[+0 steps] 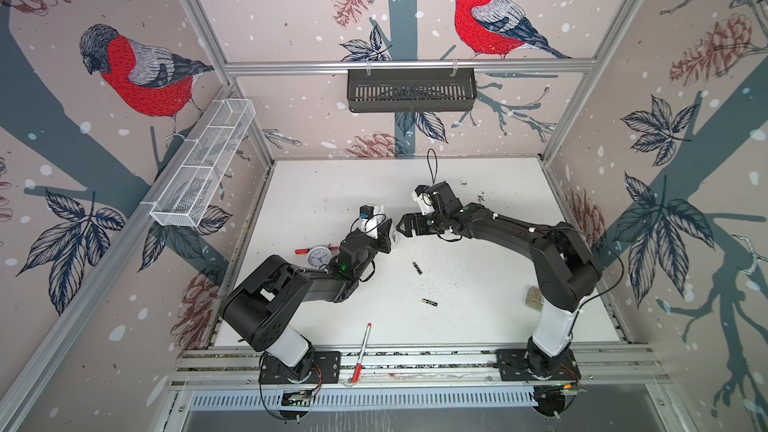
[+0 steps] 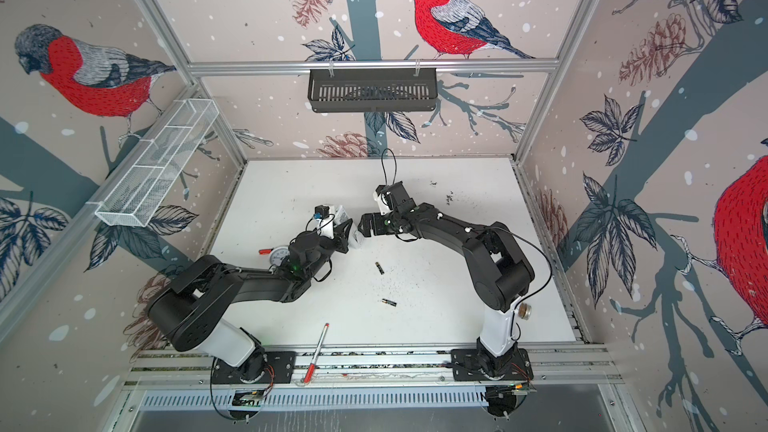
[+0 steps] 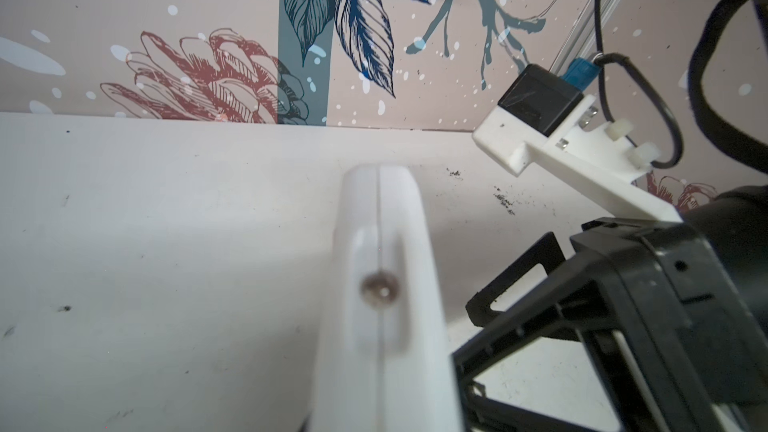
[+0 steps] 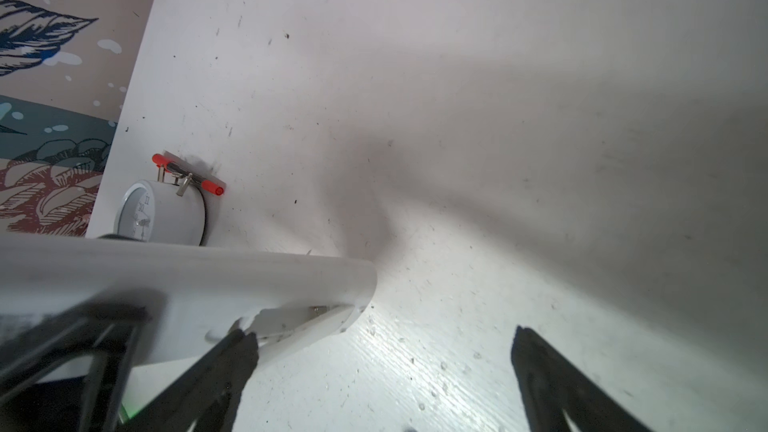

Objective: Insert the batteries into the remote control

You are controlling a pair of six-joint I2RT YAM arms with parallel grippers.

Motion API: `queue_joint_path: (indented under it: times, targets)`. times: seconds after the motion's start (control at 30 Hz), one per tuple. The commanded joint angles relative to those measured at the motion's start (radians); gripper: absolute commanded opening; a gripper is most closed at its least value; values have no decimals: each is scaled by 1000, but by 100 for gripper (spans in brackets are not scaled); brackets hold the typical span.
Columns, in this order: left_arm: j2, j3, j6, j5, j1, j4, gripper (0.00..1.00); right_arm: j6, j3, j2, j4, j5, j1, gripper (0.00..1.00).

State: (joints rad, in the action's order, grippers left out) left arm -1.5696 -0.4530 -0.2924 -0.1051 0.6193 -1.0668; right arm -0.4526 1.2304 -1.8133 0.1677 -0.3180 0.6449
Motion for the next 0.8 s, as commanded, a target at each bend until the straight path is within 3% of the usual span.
queue_joint_path:
  times: [0.0,0.33,0.5,0.77]
  targets:
    - [5,-2,-7,12,2,-71,0,30,-34,41,-71,-4,-7,100]
    - [26,-14,-20,54,1,-51,0,192,-218,157,-277,-112,-14,100]
    - [56,-45,-7,105,2,23,0,298,-266,215,-313,-102,-15,99]
    - [115,-73,80,56,26,136,0,293,-262,199,-329,-110,-48,99]
